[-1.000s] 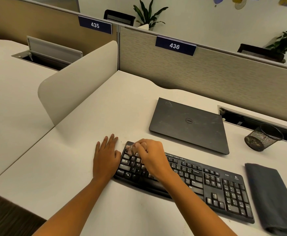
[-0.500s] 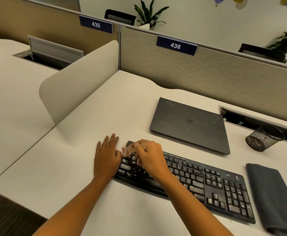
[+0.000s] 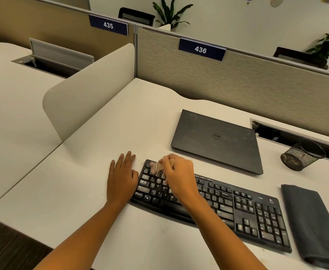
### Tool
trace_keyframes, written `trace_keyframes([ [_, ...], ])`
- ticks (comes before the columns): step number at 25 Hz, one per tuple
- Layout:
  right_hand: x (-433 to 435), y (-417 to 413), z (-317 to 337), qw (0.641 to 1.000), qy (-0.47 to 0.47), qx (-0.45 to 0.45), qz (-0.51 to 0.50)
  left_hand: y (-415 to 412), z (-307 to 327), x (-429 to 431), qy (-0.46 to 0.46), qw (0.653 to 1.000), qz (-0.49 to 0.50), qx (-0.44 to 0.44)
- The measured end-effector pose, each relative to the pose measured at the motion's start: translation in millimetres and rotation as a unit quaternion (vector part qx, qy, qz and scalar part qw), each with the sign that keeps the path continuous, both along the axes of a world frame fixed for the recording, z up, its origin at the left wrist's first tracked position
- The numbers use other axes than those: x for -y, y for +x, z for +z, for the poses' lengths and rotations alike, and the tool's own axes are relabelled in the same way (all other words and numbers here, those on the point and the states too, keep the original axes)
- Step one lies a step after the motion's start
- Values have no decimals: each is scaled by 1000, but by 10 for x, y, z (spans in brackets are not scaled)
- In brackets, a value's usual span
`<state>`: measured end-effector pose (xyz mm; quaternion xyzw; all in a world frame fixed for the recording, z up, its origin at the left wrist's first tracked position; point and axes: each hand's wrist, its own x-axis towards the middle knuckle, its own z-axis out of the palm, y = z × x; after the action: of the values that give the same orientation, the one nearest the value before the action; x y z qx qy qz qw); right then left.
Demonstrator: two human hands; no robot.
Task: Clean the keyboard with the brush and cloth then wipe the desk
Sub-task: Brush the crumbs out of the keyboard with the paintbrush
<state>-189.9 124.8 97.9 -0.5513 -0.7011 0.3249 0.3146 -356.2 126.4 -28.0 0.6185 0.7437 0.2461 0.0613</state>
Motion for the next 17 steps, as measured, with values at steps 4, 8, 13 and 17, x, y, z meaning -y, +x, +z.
trace_keyframes([
  [4, -49, 21, 18, 997, 6, 71, 27, 4, 3, -10, -5, 1000, -1, -3],
  [8, -157, 26, 33, 999, 14, 47, 0, -6, -11, -10, -8, 1000, -3, -9],
  [13, -162, -21, 63, 998, 4, 57, -10, 2, -3, 0, -4, 1000, -4, -23],
  [17, -135, -11, 76, 997, -7, 81, 8, 5, 3, -1, -3, 1000, -4, -27],
])
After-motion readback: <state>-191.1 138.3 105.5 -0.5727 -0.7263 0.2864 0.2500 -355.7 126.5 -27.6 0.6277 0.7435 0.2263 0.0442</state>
